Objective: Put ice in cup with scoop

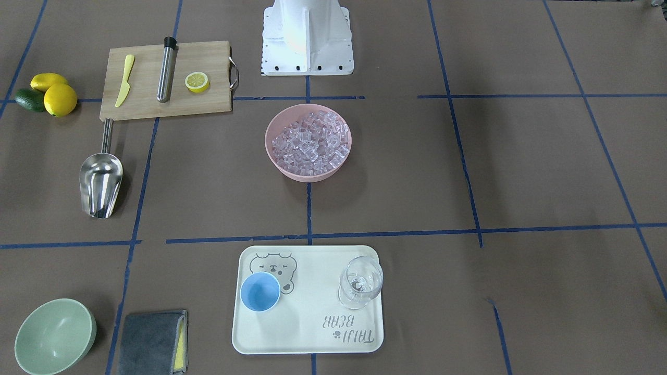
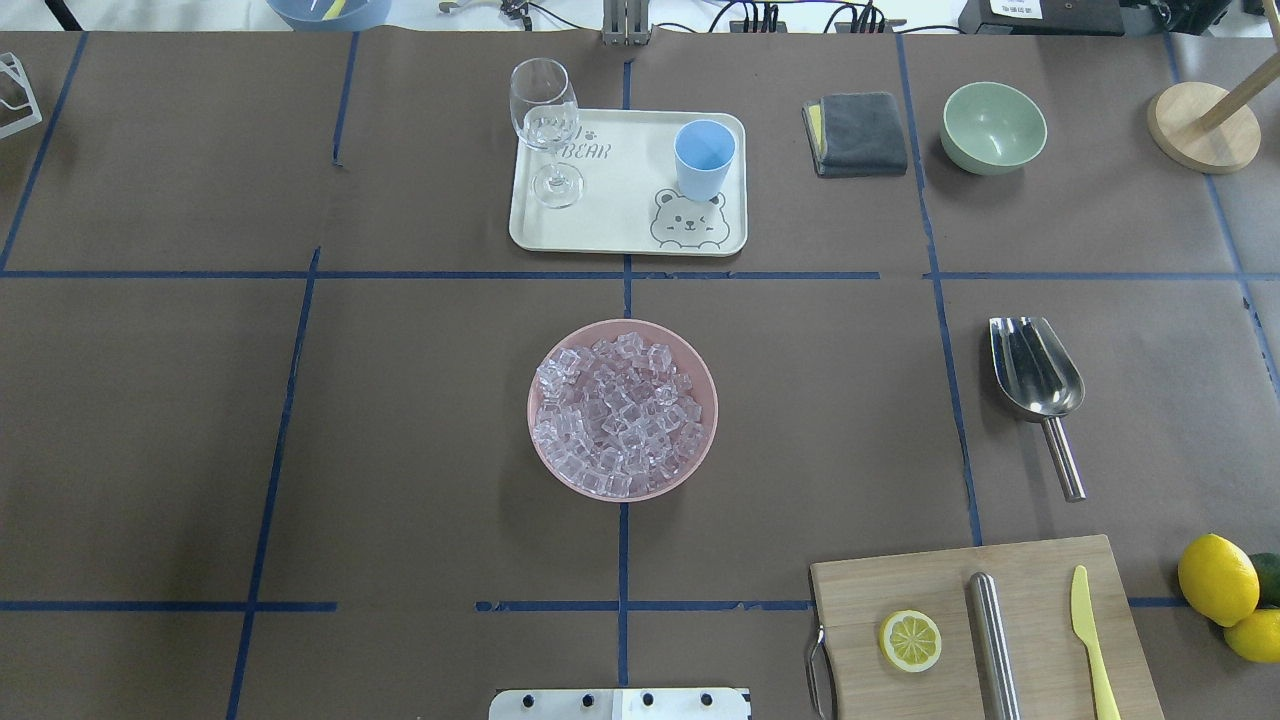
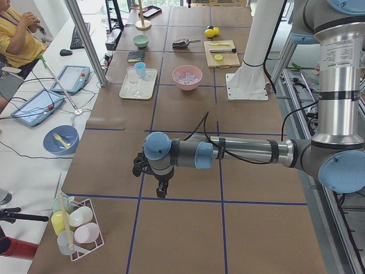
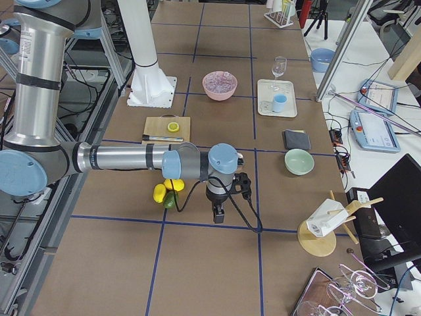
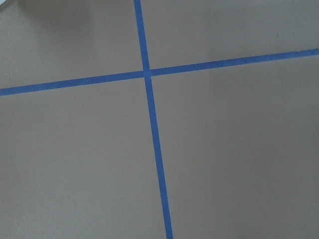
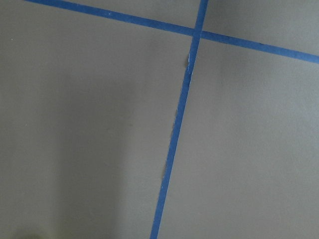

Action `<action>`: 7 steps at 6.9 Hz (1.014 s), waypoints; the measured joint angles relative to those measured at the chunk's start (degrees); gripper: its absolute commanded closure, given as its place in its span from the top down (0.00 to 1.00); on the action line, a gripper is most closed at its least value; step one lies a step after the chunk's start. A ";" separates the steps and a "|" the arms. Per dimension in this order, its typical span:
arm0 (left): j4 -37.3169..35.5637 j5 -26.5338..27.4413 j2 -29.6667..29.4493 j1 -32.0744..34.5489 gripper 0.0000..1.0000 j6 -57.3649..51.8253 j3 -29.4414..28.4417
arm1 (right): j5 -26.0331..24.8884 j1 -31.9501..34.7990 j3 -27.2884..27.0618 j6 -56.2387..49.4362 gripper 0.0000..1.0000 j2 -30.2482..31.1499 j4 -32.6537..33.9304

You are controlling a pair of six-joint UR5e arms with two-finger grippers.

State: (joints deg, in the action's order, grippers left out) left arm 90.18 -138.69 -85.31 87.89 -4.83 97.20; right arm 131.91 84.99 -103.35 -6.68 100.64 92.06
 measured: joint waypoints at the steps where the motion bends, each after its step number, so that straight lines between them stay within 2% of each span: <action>1: 0.02 0.01 -0.07 -0.01 1.00 0.00 -0.01 | 0.01 0.00 -0.03 0.00 1.00 0.00 -0.02; 5: 0.16 0.58 0.48 0.20 1.00 0.00 1.60 | -0.07 0.00 -0.23 -0.55 1.00 -0.97 -0.10; 7: 0.17 4.29 0.28 0.20 1.00 0.04 2.09 | -0.07 0.00 -0.93 -0.45 1.00 -1.04 -0.05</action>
State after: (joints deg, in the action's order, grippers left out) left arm 90.35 -134.40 -85.03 88.09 -4.80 99.30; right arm 131.84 84.99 -104.28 -7.13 99.60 92.01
